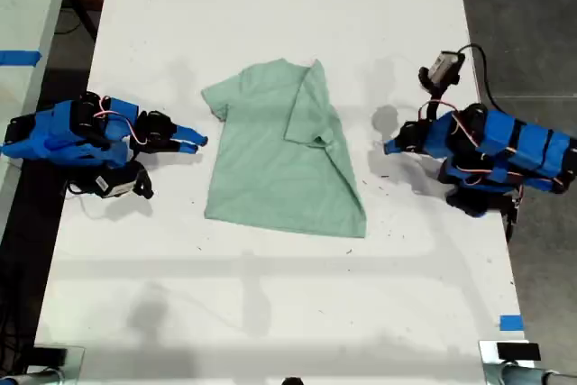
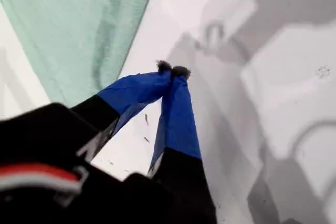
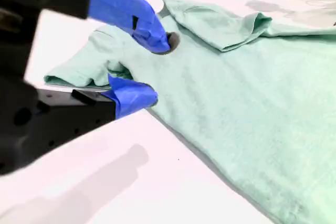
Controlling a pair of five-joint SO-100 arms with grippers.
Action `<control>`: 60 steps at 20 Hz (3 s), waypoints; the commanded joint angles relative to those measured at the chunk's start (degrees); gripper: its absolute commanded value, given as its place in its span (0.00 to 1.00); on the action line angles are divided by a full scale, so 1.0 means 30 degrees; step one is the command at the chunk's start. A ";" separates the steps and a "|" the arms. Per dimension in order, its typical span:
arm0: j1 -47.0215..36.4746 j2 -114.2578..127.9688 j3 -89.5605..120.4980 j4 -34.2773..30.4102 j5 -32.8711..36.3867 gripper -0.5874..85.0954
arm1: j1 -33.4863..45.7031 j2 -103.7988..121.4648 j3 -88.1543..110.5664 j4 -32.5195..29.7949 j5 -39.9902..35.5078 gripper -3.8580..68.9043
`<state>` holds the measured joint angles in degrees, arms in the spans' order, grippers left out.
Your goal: Fold t shirt
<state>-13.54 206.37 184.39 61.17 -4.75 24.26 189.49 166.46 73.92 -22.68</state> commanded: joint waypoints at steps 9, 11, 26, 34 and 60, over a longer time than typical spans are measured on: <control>-0.0469 0.0117 -0.0117 -0.0029 0.0000 0.15 | -0.0264 0.3838 0.3340 0.1494 0.2666 0.05; -0.0469 0.0117 -0.0117 -0.0029 0.0000 0.15 | -0.0264 0.3867 0.3340 0.1787 0.3164 0.05; -0.0498 0.0117 -0.0117 -0.0029 0.0000 0.15 | -0.1523 0.3867 0.3369 0.1729 0.3955 0.04; -0.0498 0.0117 -0.0117 -0.0029 0.0000 0.15 | -0.1582 0.3867 0.3369 0.1553 0.3486 0.04; -0.0498 0.0117 -0.0117 -0.0029 0.0000 0.15 | -0.1758 0.3867 0.3398 0.1377 0.3252 0.04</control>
<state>-13.54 206.37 184.39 61.17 -4.75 19.42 200.39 174.29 79.28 -12.48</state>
